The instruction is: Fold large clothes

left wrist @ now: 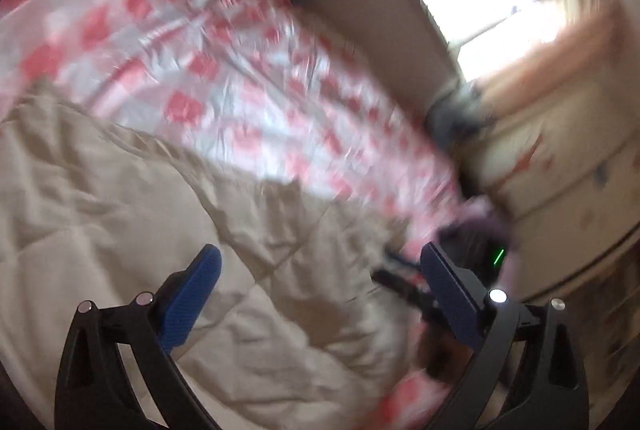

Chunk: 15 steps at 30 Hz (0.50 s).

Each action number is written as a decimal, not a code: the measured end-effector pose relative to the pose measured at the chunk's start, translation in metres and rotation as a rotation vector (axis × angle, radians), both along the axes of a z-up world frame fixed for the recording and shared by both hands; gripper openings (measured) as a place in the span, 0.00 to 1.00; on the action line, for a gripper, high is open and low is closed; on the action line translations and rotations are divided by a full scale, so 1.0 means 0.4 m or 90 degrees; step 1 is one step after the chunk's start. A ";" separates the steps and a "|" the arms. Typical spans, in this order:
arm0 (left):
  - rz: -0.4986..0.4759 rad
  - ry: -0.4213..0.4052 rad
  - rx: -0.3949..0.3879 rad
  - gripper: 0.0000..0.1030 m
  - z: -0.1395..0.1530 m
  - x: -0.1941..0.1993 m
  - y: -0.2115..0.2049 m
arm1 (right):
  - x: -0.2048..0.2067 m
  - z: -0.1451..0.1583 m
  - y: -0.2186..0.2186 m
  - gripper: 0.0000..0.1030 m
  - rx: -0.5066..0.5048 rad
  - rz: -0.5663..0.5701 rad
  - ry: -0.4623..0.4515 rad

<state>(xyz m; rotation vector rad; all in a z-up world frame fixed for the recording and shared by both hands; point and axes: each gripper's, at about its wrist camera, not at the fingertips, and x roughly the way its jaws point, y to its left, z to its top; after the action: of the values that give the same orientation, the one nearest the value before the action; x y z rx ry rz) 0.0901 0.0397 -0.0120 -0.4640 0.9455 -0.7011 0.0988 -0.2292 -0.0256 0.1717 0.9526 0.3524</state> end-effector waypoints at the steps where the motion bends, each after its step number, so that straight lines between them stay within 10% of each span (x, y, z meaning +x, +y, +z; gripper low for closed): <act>1: -0.002 -0.016 0.066 0.93 -0.033 0.022 -0.049 | 0.034 -0.025 0.033 0.94 -0.050 -0.005 0.014; 3: 0.024 -0.012 0.137 0.92 -0.106 0.071 -0.080 | 0.117 -0.115 0.065 0.94 -0.112 -0.017 0.072; 6: 0.053 0.023 0.136 0.92 -0.188 0.116 -0.056 | 0.165 -0.180 0.017 0.94 -0.026 -0.059 0.122; 11: 0.092 -0.004 0.082 0.91 -0.066 0.110 0.000 | 0.150 -0.111 -0.030 0.94 0.049 -0.077 0.073; 15: 0.150 -0.030 0.132 0.91 -0.058 0.168 0.046 | 0.211 -0.166 -0.053 0.94 0.002 -0.106 0.108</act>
<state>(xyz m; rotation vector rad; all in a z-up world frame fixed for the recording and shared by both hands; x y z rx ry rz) 0.1572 0.0581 -0.0353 -0.3669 0.8912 -0.3942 0.1832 -0.2503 -0.0920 0.2849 1.0971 0.1869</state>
